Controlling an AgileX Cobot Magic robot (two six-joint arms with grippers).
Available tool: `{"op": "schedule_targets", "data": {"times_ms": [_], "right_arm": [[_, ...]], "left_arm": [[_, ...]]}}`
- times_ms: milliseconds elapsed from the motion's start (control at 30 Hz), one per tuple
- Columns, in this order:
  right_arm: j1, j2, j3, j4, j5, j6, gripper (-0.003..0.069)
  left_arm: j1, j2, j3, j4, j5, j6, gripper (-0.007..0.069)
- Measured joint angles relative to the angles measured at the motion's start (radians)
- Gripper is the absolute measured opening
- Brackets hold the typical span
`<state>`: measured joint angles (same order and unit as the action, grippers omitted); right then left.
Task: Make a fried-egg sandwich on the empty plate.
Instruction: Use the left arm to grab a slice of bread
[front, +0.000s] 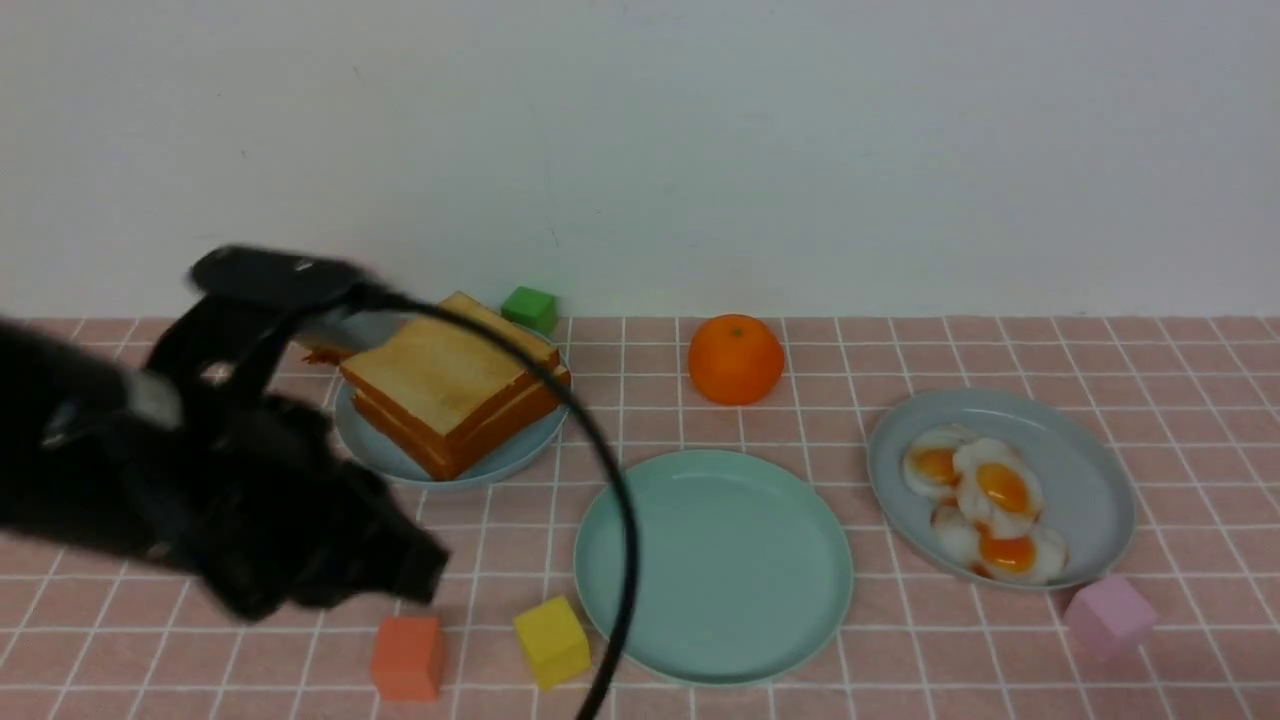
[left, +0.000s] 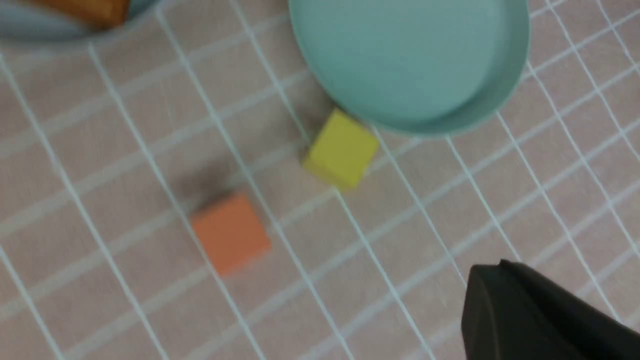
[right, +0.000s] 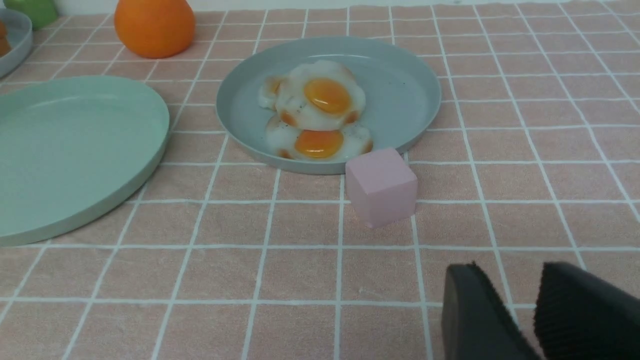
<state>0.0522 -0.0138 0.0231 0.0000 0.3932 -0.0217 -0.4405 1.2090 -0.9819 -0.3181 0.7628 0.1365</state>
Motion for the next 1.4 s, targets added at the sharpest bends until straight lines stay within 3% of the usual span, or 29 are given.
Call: {"op": "schedule_targets", "data": {"times_ms": [333,633,733,867,1100,1300,1400], "right_arm": [[0.000,0.000,0.000,0.005,-0.003,0.000,0.0239],[0.000,0.000,0.004,0.445,-0.304,0.285,0.0239],[0.003,0.000,-0.002,0.507,-0.337,0.320,0.0239],[0.037,0.014,-0.124,0.511,-0.196,0.306,0.0223],[0.123,0.325,-0.713,0.338,0.458,0.057,0.0099],[0.123,0.451,-0.909,0.293,0.639,-0.070,0.0078],[0.123,0.463,-0.924,0.292,0.639,-0.093,0.0078]], "left_arm": [[-0.004,0.094,-0.068,-0.022,-0.072,0.002,0.0012],[-0.004,0.094,-0.071,0.042,0.024,-0.008,0.0012],[-0.004,0.101,-0.079,0.063,0.011,-0.012,0.0012],[0.013,0.157,-0.140,0.076,0.023,-0.021,0.0012],[0.107,0.455,-0.404,0.151,0.042,0.006,0.0012],[0.099,0.627,-0.533,0.249,0.025,-0.011,0.0014],[0.097,0.700,-0.579,0.300,0.015,-0.011,0.0073]]}}
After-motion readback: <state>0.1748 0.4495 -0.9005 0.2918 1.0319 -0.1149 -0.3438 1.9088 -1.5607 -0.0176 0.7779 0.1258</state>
